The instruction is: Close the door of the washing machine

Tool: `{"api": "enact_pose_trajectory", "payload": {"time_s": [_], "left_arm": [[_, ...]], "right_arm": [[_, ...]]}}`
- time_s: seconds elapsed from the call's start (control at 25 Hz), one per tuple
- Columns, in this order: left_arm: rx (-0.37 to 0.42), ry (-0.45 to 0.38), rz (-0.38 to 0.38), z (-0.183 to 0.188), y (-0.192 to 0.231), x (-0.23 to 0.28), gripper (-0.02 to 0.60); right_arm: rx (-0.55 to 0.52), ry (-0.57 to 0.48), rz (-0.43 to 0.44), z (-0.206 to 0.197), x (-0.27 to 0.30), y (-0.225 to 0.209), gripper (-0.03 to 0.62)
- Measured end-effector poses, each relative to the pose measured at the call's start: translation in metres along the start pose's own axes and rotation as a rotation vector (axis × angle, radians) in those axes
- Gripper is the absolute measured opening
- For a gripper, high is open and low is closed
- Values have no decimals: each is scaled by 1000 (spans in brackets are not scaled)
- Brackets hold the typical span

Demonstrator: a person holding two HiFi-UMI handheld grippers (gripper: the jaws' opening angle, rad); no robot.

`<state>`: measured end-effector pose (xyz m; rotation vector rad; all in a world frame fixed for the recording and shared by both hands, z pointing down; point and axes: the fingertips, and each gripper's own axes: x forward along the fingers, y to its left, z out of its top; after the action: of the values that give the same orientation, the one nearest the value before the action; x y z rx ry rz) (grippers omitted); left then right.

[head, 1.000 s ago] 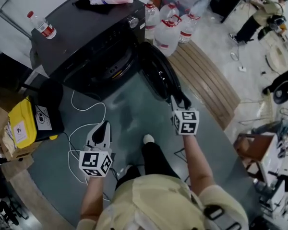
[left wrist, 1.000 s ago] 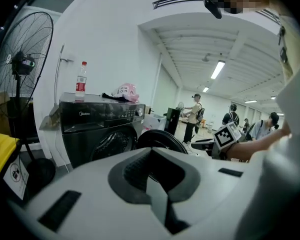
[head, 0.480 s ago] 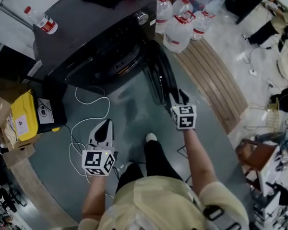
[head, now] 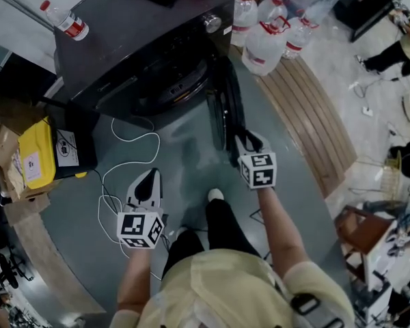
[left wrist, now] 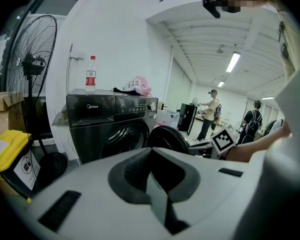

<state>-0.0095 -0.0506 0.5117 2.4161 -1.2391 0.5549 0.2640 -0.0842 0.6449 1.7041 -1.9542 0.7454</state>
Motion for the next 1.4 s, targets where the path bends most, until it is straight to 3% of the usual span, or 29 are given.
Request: {"api": "enact_pose_trajectory", "payload": {"time_s": [0.6, 1.2, 1.4], "left_arm": [[-54, -4, 103, -7, 18, -12, -2], [-95, -26, 83, -8, 69, 8, -2], [-106, -19, 101, -7, 94, 12, -2]], "right_arm": [[22, 26, 8, 1, 4, 14, 127], [138, 55, -77, 8, 24, 69, 129], [181, 75, -68, 15, 37, 97, 129]]}}
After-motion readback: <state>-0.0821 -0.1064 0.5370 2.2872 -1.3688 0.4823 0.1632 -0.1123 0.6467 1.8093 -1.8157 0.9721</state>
